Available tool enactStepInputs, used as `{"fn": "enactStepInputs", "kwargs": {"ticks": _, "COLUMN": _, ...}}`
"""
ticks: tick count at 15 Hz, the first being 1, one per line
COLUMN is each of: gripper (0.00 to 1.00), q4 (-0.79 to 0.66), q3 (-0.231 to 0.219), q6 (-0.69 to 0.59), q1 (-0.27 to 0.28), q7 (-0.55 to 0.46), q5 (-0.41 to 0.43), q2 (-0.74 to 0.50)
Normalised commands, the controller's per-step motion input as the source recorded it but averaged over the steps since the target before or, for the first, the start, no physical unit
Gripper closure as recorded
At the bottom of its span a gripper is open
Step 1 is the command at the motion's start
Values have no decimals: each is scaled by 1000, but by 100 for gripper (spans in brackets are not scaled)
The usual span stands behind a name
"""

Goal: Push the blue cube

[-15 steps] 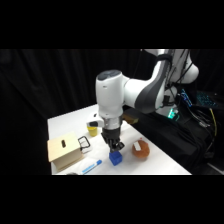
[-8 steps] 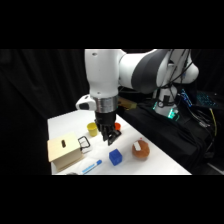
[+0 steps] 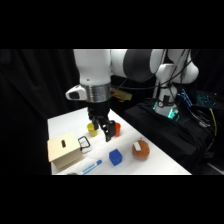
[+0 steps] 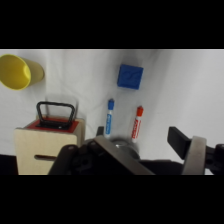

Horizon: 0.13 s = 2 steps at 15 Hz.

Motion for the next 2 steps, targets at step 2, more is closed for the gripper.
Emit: {"fn": "enactStepInputs", "kwargs": {"ticks": 2, "gripper": 0, "q4": 145, "q3": -25, "q6": -214, "q1": -13, "q7": 132, "q5": -46, "q2": -15}}
